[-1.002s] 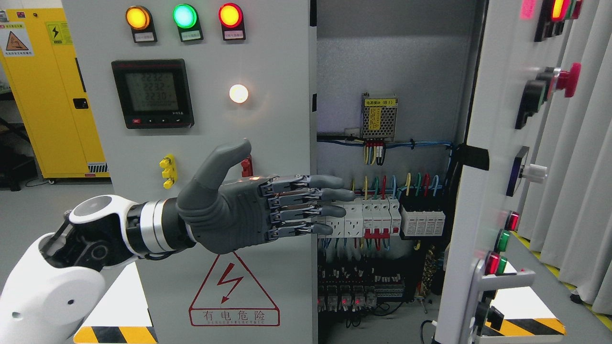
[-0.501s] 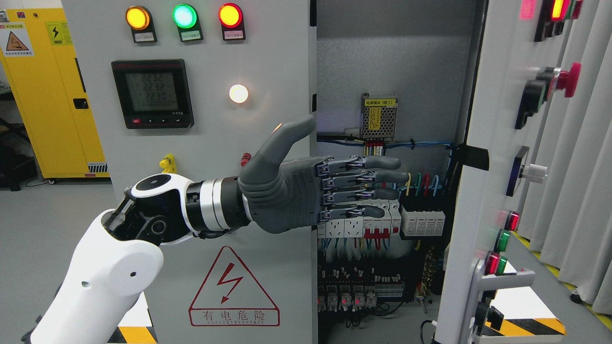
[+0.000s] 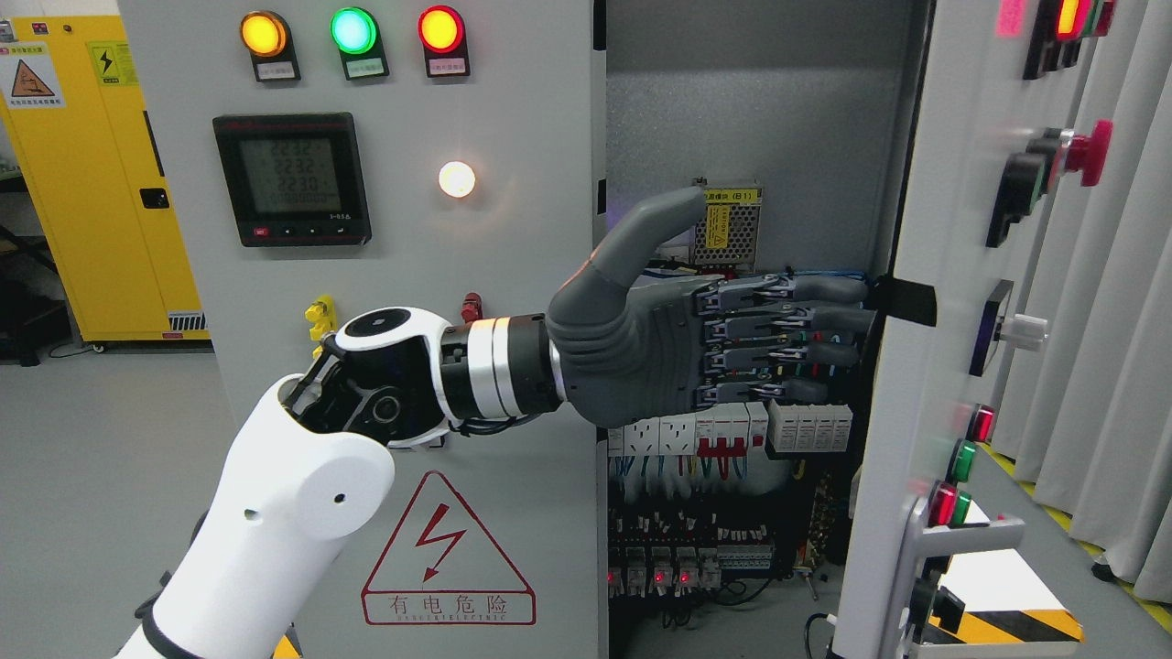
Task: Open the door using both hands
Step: 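Reach the left hand into the cabinet toward the ajar door's inner edge, then push the ajar switch-lined door outward with the left hand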
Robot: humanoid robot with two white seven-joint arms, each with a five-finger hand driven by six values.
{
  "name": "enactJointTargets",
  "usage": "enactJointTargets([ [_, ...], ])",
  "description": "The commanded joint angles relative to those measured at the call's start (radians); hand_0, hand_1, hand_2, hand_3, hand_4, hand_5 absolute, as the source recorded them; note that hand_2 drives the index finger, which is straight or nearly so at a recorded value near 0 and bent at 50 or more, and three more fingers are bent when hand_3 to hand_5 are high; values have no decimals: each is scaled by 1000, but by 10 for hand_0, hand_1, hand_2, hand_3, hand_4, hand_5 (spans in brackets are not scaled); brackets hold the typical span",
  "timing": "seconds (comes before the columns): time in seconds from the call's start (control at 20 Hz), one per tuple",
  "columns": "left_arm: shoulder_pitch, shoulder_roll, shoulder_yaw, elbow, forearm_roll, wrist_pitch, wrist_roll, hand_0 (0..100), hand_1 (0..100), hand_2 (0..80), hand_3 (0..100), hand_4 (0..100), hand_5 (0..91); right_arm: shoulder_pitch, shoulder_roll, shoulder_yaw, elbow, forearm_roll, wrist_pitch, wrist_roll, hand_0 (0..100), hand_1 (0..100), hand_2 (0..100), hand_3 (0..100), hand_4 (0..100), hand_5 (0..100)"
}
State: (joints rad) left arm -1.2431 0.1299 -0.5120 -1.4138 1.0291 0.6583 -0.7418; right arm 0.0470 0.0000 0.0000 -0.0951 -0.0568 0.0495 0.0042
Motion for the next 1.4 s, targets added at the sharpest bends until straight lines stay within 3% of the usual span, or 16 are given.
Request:
enactJointTargets([
  [0.0,-13,-145,-2,46,-40,6,6,0,0,0,0,0,0,1,-29,14,0,0,0,0,201,123,0,0,0,0],
  [0.3,-15,-167,-3,38,-41,7,10,0,0,0,0,0,0,-1,-29,14,0,0,0,0,201,122,0,0,0,0],
  [0.5,-10,-184,-5,30,-55,9,56,0,0,0,0,0,0,1,-29,15,0,0,0,0,201,119,0,0,0,0],
  [0.9,-3,-237,-5,10,-57,7,58,0,0,0,0,0,0,1,-26,15,0,0,0,0,202,120,0,0,0,0],
  [1.15,11,-248,-6,-34,-58,9,134,0,0,0,0,0,0,1,-26,15,0,0,0,0,202,122,0,0,0,0],
  [1.35,19,-253,-8,-68,-58,14,147,0,0,0,0,0,0,1,-26,14,0,0,0,0,202,122,0,0,0,0],
])
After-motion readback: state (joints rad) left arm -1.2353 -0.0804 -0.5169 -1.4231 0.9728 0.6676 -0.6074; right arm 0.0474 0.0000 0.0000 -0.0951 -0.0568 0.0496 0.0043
